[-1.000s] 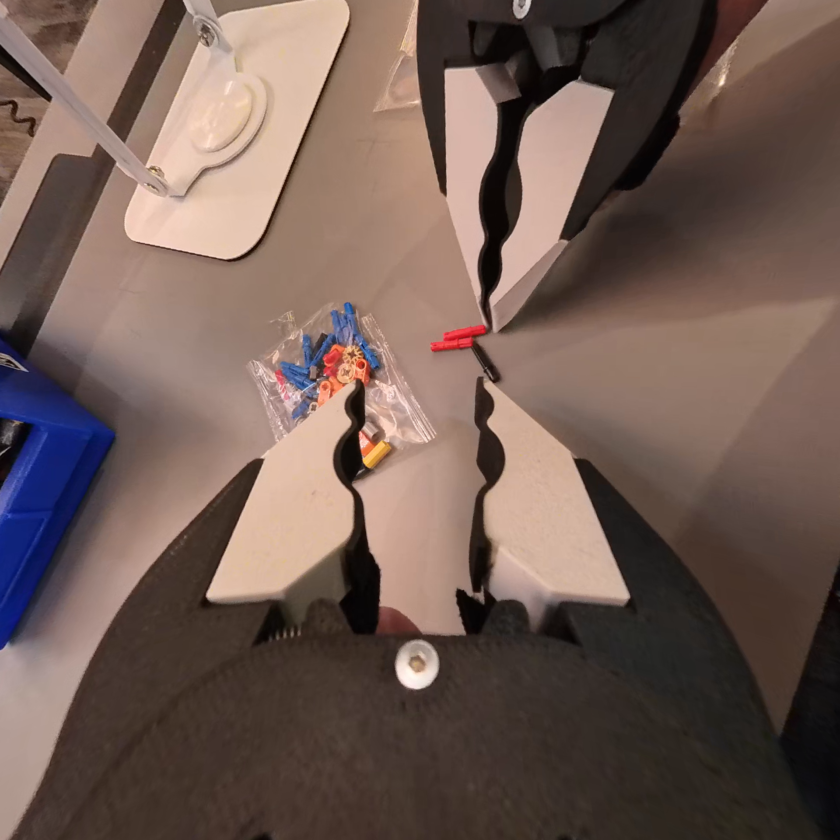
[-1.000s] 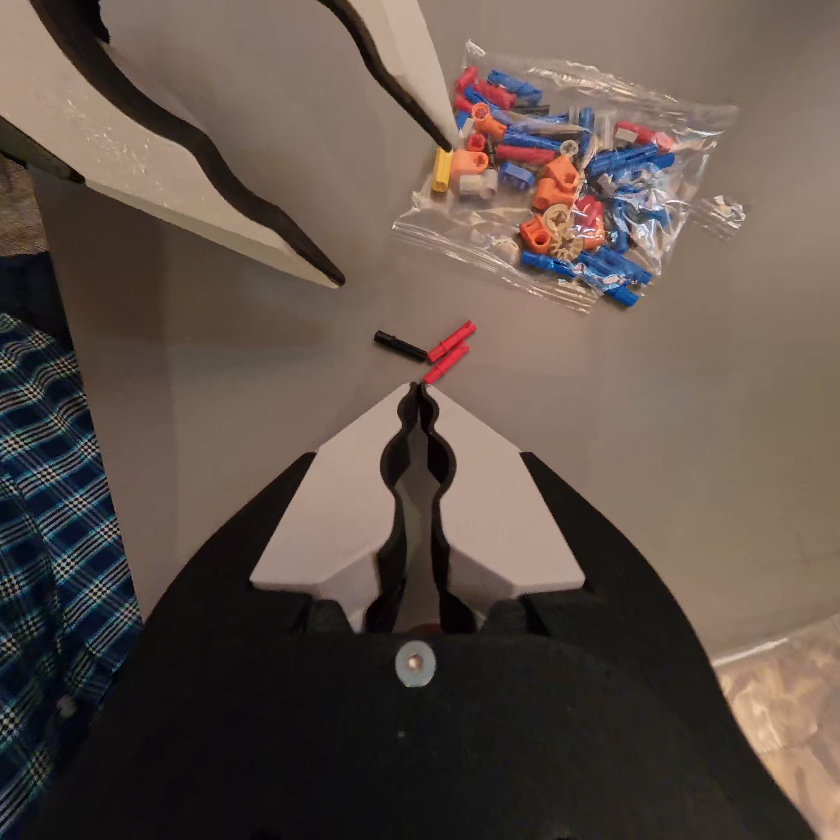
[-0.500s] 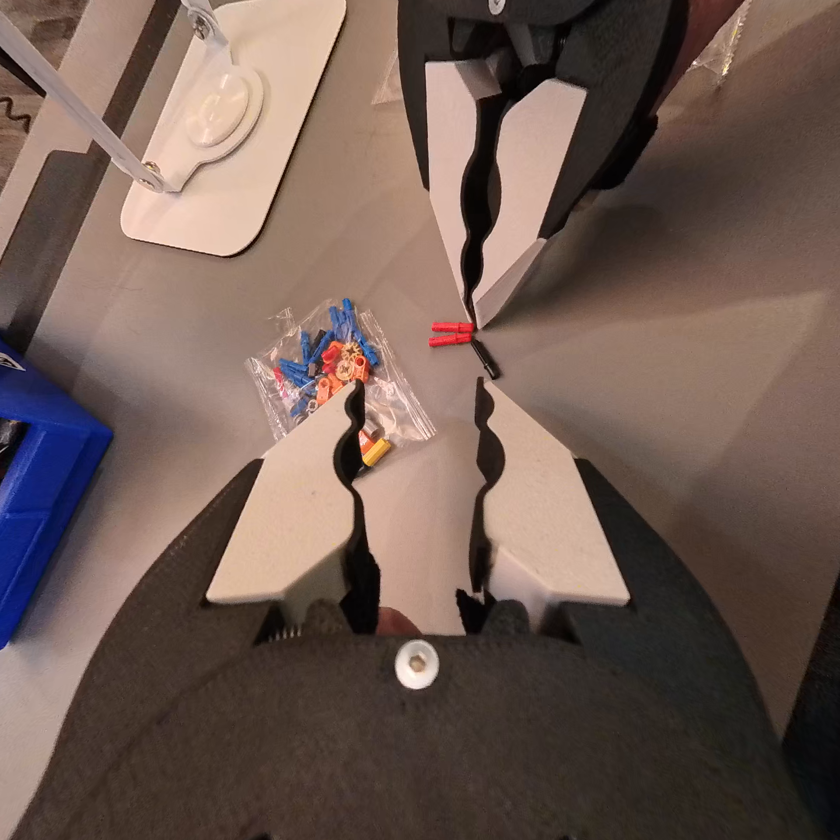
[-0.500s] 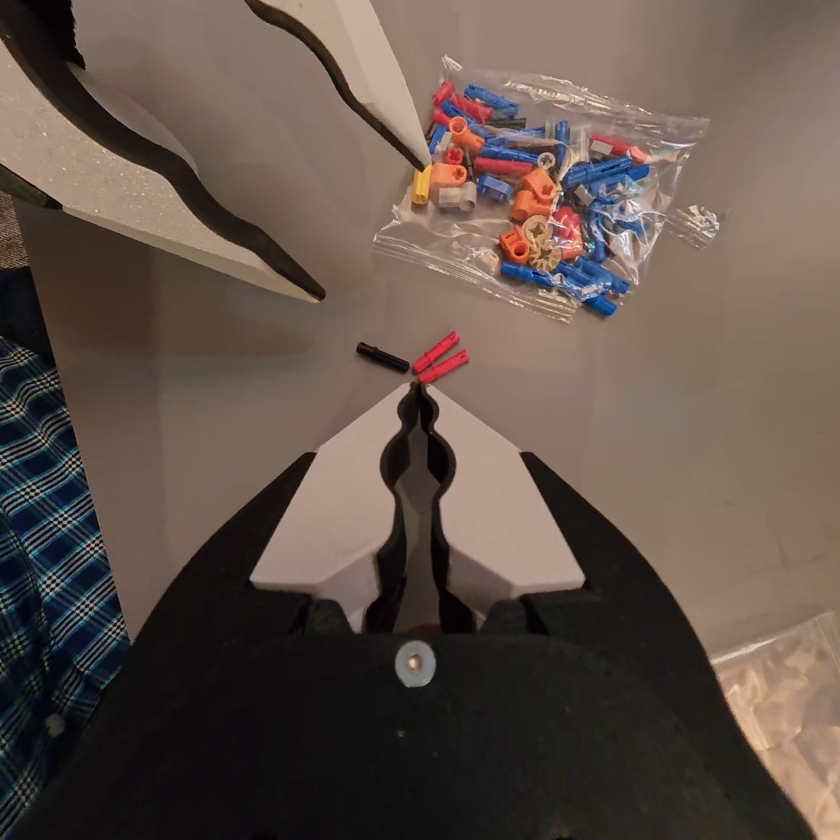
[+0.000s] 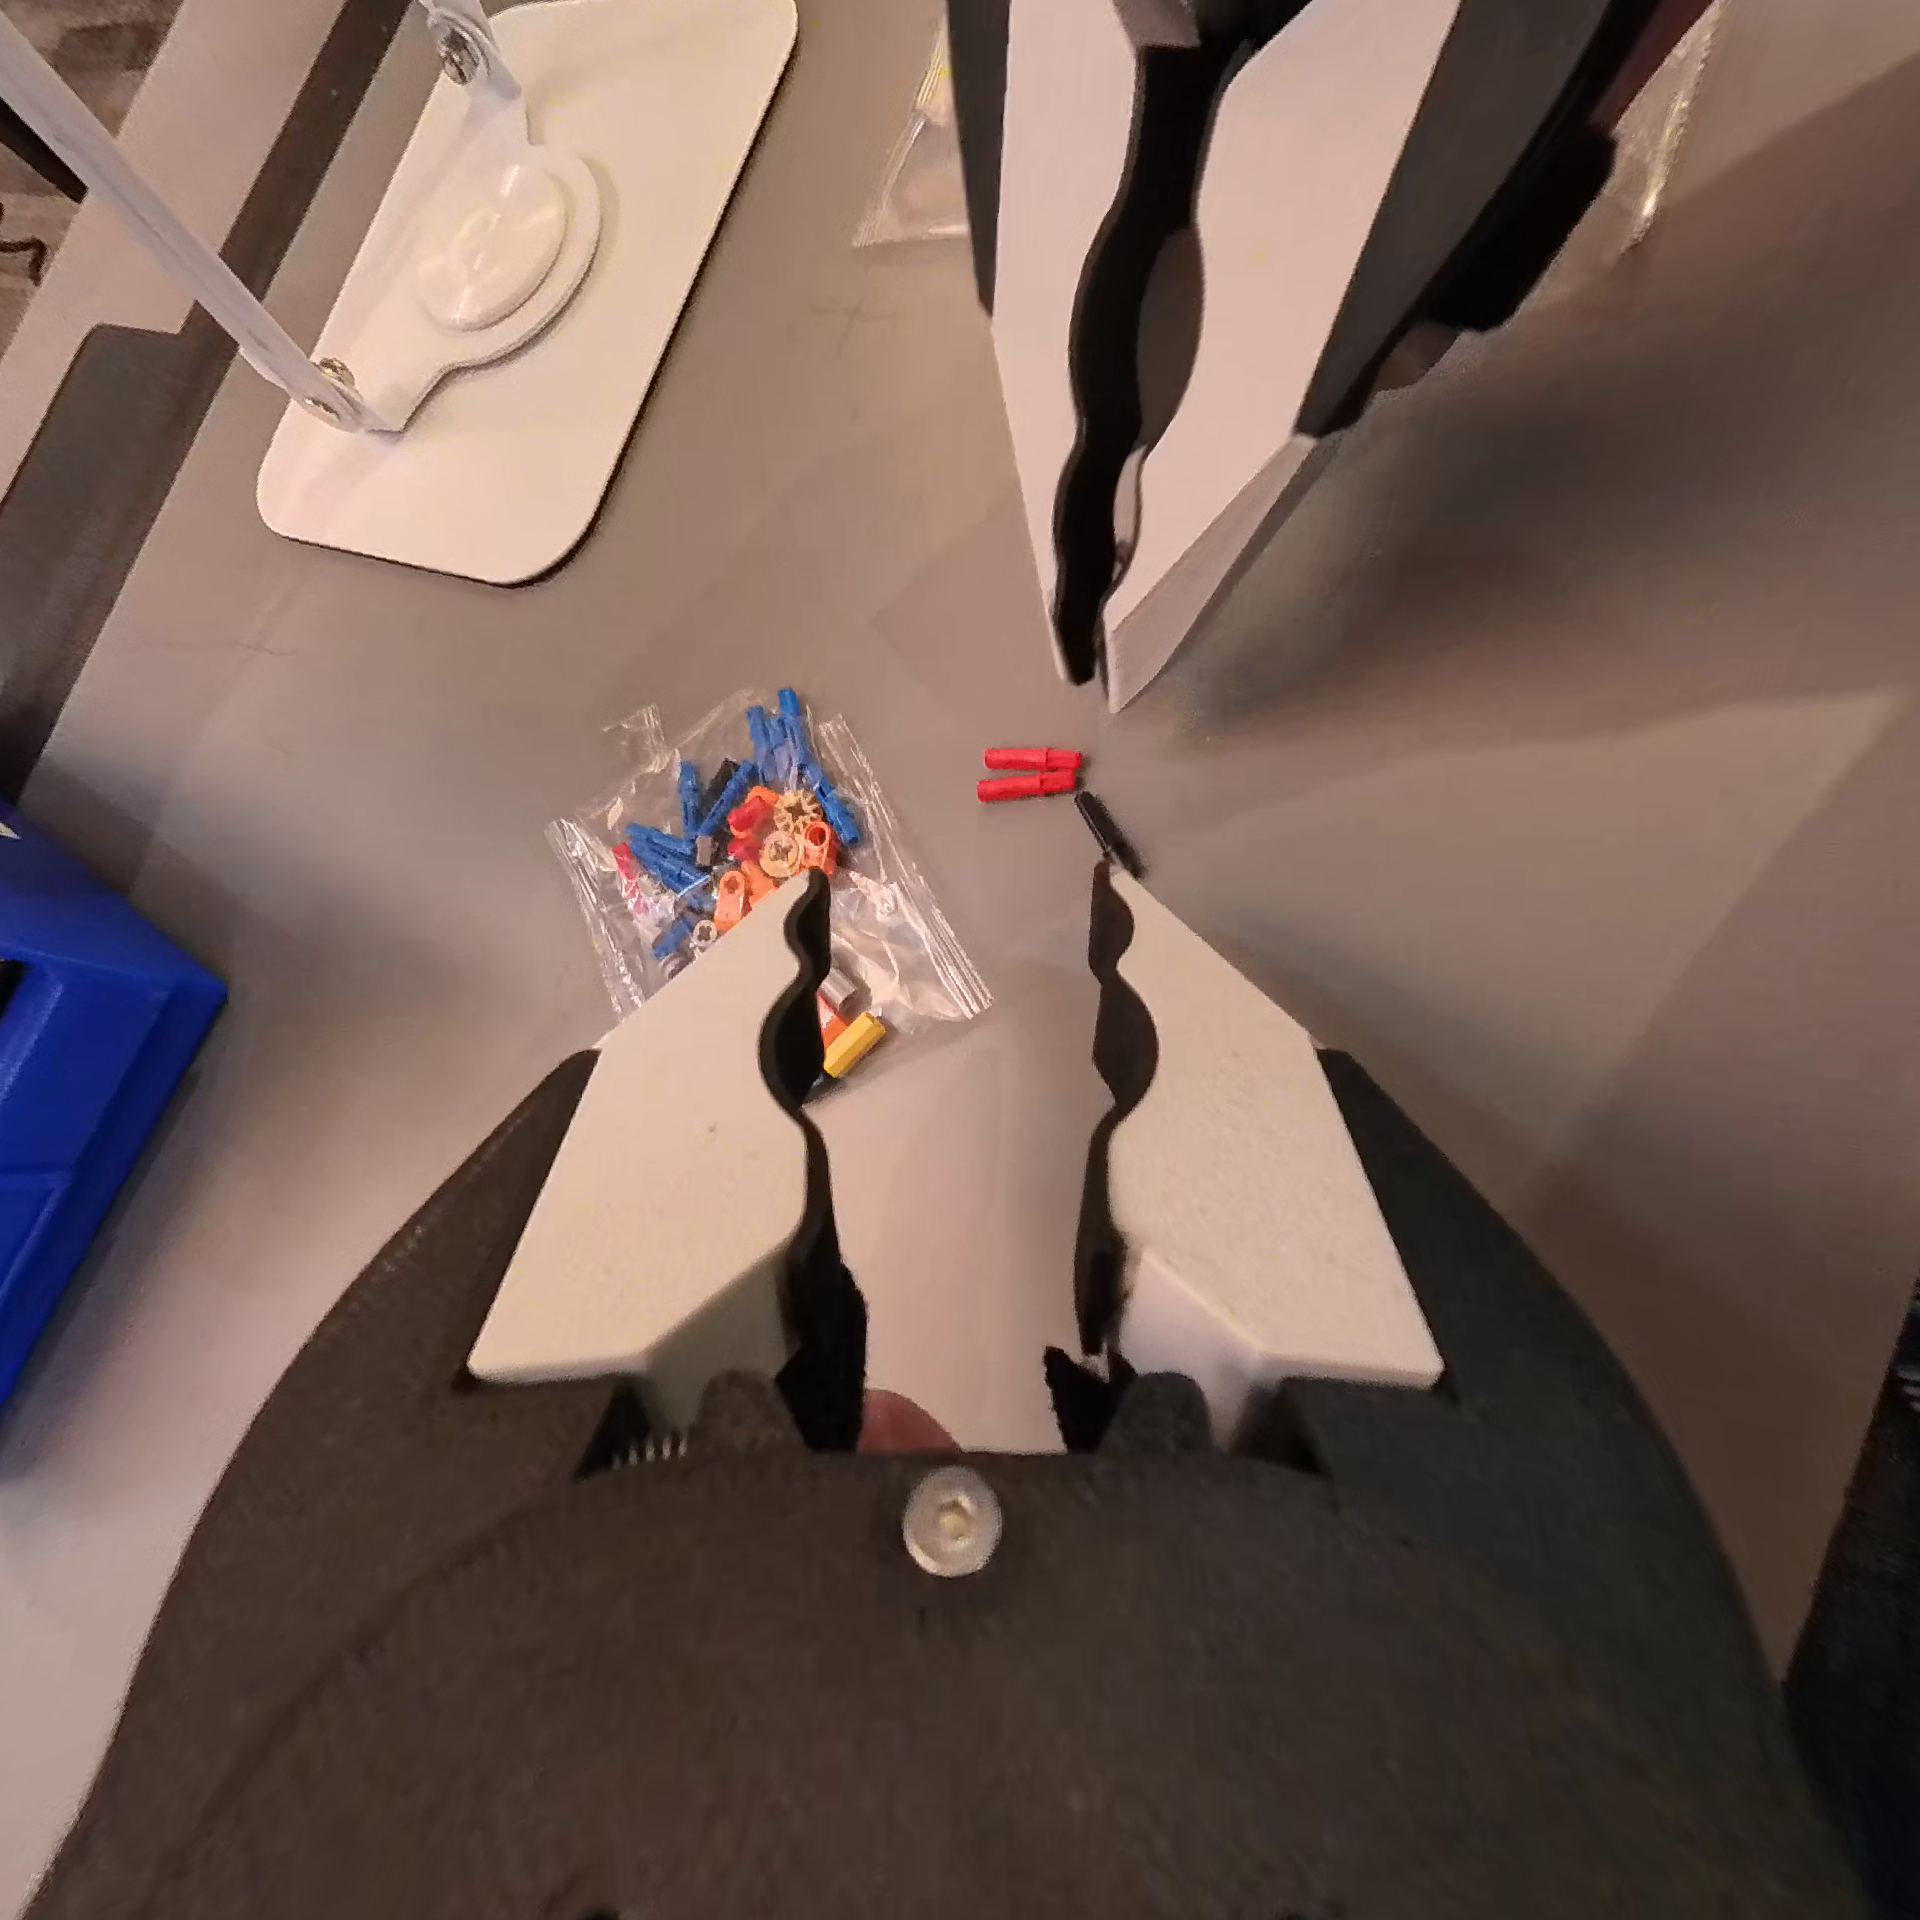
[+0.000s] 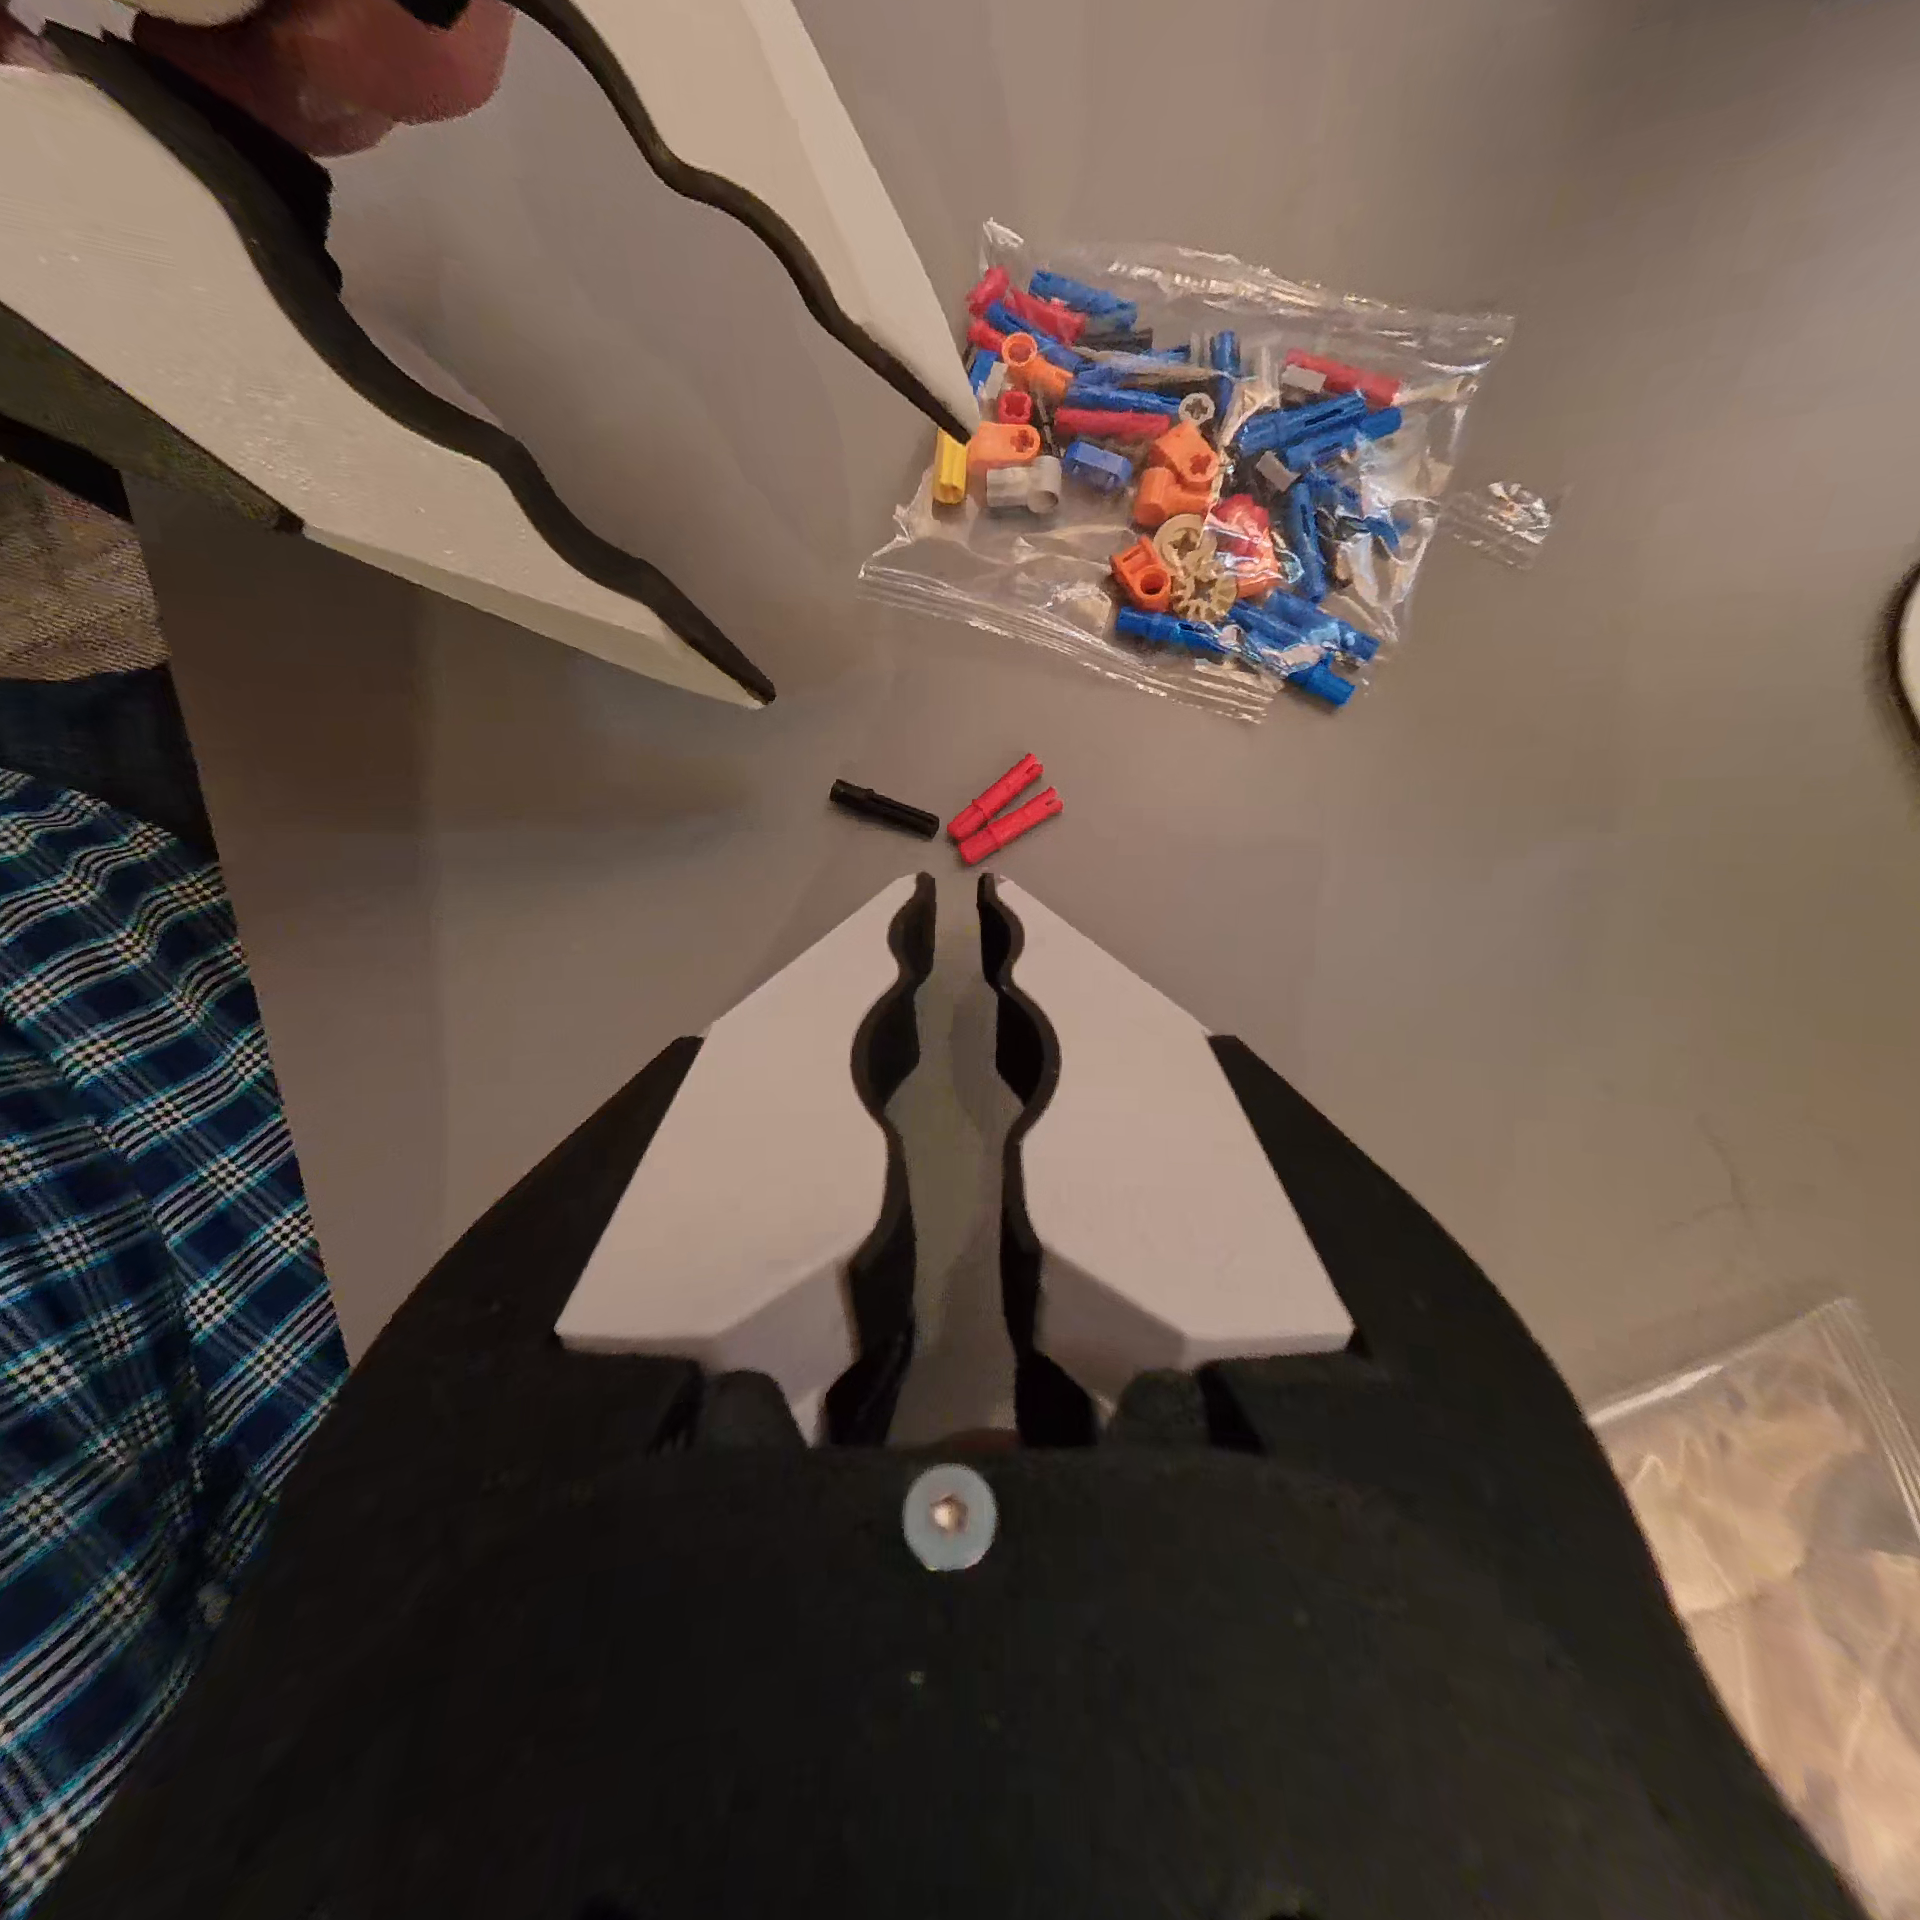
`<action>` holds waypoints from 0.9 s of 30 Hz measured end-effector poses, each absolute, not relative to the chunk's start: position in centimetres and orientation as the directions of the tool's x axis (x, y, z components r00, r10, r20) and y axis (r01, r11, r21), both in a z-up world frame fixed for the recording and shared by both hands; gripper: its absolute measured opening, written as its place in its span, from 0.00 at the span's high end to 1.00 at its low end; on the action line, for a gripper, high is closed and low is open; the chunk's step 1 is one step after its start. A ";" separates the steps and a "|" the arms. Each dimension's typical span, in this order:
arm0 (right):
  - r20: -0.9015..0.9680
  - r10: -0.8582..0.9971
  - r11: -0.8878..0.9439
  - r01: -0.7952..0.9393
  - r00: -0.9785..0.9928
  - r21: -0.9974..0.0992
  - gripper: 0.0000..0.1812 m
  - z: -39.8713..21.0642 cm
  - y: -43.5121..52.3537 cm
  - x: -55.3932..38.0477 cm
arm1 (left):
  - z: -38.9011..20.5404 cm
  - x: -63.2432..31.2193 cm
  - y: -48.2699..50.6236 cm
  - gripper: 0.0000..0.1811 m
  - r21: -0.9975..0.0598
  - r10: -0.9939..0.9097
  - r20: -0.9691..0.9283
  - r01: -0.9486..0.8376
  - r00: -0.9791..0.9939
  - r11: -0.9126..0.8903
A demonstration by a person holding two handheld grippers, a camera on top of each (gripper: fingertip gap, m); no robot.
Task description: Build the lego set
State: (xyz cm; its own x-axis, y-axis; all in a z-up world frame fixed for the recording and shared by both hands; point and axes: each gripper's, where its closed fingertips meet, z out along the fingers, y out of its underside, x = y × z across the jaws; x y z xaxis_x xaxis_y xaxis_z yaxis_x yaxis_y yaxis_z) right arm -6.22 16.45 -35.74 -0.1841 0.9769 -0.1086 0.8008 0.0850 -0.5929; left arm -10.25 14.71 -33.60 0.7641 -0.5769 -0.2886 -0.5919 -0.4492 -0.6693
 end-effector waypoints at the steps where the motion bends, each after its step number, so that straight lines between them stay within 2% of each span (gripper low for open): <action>1: -0.115 0.976 0.078 0.797 -0.182 -0.599 0.96 -35.5 16.4 -6.1 | -33.6 -10.2 14.7 0.74 -0.671 -0.576 -0.285 -0.589 0.766 -0.451; 3: -0.131 0.975 0.062 0.782 -0.181 -0.620 0.93 -34.9 16.2 -5.8 | -33.7 -10.2 14.7 0.74 -0.671 -0.573 -0.279 -0.583 0.771 -0.458; 17: -0.271 0.959 -0.146 0.671 -0.084 -0.727 0.93 -32.7 15.3 -2.9 | -33.9 -9.9 15.4 0.74 -0.697 -0.549 -0.224 -0.526 0.805 -0.488; 27: -0.246 0.965 -0.137 0.623 -0.093 -0.770 0.93 -32.6 15.6 -3.0 | -34.2 -10.3 15.9 0.75 -0.728 -0.528 -0.194 -0.482 0.827 -0.488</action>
